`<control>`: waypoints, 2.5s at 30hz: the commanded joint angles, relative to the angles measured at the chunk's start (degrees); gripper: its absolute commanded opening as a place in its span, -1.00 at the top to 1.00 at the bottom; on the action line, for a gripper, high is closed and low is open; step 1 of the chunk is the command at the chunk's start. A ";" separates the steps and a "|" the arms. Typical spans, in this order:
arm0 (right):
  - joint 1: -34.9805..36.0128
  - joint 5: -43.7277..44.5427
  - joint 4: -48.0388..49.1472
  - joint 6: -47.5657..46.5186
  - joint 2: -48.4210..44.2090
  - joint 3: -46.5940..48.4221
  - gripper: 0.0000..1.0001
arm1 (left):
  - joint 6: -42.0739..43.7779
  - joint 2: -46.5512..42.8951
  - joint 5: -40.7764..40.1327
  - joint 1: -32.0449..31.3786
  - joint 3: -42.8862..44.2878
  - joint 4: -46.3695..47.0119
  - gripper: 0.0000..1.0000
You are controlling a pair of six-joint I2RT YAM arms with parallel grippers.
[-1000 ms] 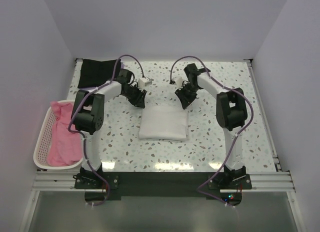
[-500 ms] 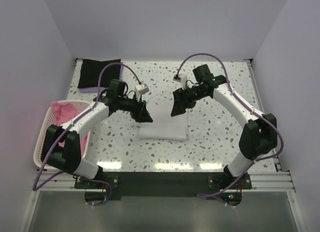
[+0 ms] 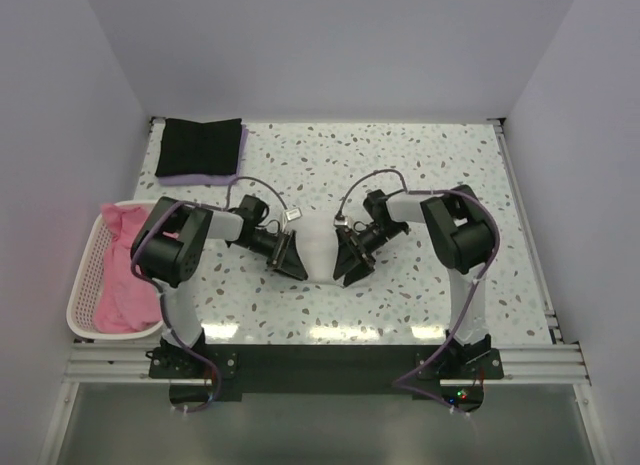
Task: Fold and stack the t-shirts
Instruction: Fold the tshirt, then neatly place the folded tshirt to the corner
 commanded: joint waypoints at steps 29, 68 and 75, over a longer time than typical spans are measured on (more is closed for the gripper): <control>-4.13 22.72 0.28 -6.43 -24.15 10.55 -0.07 | 1.29 -26.50 -11.64 15.01 4.68 -3.15 -0.19; 32.71 56.67 16.84 -12.49 0.63 16.62 0.25 | -12.53 -14.38 -31.53 15.73 5.31 -0.69 -0.32; 32.10 56.50 16.40 -13.72 -1.21 16.35 1.00 | -13.14 -14.02 -28.89 15.73 3.90 0.36 -0.33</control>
